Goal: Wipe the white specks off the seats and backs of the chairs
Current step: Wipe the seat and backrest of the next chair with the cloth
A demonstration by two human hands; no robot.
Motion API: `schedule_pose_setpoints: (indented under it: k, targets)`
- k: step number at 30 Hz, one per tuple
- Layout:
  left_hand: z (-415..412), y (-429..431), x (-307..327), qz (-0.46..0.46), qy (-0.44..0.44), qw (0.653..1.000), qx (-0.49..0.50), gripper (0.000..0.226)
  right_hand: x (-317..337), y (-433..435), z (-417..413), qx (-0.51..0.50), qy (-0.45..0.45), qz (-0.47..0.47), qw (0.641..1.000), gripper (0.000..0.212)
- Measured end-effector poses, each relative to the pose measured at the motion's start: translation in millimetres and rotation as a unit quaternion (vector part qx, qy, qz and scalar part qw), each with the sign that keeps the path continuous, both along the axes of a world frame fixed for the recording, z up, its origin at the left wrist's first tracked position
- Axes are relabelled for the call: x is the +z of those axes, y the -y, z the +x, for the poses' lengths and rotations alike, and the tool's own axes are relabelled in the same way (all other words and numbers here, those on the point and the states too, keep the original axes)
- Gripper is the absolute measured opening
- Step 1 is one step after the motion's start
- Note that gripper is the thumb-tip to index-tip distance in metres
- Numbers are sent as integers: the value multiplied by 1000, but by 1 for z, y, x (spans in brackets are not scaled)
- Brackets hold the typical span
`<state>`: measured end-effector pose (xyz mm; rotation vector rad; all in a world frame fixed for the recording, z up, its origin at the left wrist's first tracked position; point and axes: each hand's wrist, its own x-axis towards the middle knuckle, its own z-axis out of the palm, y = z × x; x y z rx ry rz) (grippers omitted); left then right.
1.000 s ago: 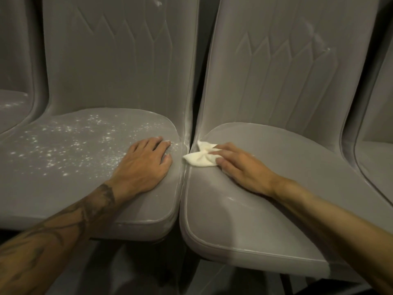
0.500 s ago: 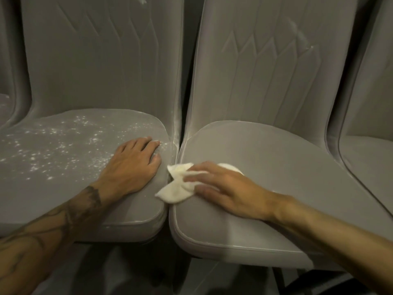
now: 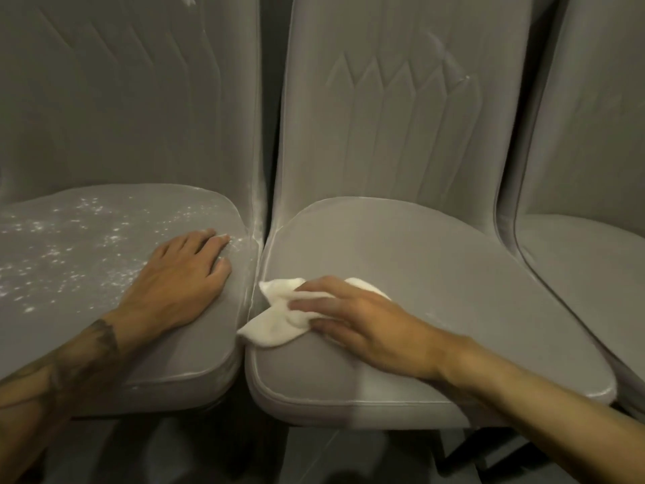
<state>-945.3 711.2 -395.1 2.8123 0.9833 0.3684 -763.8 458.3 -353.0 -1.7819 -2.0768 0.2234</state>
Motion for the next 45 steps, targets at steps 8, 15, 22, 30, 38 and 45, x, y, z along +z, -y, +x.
schedule_pose_setpoints:
  k: [8,15,22,30,38,45]
  targets:
    - [1,0,0,-3,0,1000,3,51,5,-6,61,-228,19,-7,974,37]
    - [-1,0,3,-6,-12,1000,1,68,3,25,35,-96,9,-35,995,37]
    - [2,2,3,-3,-13,1000,5,52,10,43,101,-309,26,-20,951,35]
    - [0,2,6,-16,-26,1000,-3,68,9,68,96,-204,20,-46,978,37]
    - [1,4,8,-10,-31,999,-3,73,-2,69,85,-200,30,-18,979,38]
    - [2,1,7,-6,-34,999,-4,75,15,110,145,-355,23,-36,934,37]
